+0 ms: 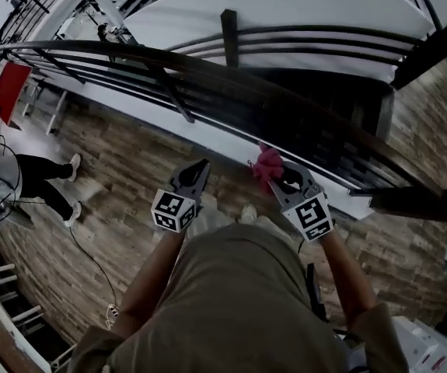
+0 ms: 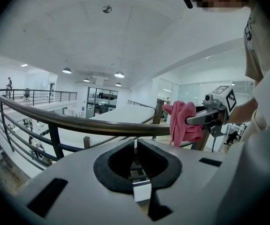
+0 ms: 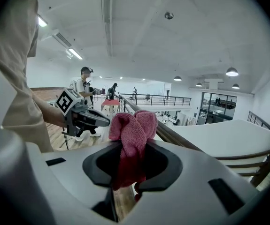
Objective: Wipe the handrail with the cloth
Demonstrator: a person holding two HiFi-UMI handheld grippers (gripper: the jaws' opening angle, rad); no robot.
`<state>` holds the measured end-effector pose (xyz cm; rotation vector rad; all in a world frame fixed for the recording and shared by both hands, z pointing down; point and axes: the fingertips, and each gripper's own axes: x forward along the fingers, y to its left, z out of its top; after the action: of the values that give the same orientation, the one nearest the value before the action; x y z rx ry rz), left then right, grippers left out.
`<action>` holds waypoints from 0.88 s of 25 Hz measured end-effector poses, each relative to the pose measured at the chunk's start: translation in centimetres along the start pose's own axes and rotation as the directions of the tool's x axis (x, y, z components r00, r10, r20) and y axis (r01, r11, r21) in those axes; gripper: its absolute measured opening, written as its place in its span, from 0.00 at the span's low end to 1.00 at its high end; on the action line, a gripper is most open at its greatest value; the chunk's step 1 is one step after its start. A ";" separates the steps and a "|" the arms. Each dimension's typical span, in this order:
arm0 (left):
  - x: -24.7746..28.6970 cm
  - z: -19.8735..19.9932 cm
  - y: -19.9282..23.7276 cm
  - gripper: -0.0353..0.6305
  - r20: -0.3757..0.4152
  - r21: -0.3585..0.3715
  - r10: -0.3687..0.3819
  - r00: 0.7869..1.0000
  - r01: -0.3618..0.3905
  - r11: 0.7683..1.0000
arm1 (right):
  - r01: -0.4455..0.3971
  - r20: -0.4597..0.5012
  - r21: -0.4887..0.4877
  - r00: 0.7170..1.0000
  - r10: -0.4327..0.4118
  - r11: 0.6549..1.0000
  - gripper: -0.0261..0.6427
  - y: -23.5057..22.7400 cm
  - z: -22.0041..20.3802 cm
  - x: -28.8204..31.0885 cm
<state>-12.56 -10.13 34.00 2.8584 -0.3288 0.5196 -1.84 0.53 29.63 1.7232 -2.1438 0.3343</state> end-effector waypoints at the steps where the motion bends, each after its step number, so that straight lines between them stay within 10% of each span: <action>1: -0.2 0.3 1.2 0.10 0.010 -0.004 0.013 1.000 -0.013 1.000 | -0.009 -0.001 -0.004 1.000 0.009 1.000 0.19 0.3 0.3 1.0; 22: -9.4 3.2 33.6 0.08 -0.024 -0.019 -0.052 0.998 0.051 0.999 | 0.098 -0.038 0.074 0.995 -0.095 0.992 0.19 8.1 14.1 28.9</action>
<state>-28.71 -41.18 33.40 2.8320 -0.2540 0.5385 -16.94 -29.00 29.58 1.8424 -2.0399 0.4208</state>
